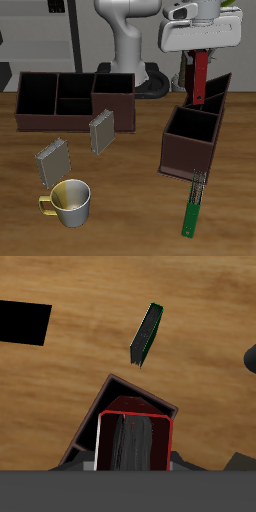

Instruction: Place the red book into the left desk caddy's right compartment

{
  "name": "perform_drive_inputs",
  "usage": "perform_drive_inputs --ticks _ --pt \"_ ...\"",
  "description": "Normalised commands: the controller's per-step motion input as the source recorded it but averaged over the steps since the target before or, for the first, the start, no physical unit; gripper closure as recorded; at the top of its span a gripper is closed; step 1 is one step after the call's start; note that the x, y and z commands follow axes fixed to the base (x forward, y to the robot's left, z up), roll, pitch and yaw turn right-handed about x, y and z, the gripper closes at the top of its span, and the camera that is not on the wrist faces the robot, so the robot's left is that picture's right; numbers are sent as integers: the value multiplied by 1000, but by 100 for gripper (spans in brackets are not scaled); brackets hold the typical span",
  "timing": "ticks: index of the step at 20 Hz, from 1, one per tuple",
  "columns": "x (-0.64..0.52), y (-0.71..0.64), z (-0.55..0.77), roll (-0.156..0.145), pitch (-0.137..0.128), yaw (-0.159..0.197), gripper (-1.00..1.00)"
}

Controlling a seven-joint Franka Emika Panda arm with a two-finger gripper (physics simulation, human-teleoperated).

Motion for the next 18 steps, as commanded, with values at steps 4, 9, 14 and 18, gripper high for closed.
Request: perform_drive_inputs --ticks 4,9,14,18 --pt "42 212 -8 17 3 -12 100" --pt "63 -14 -98 1 14 -20 100" --pt "63 4 -173 2 18 -1 100" --pt "107 9 -268 -1 21 -9 100"
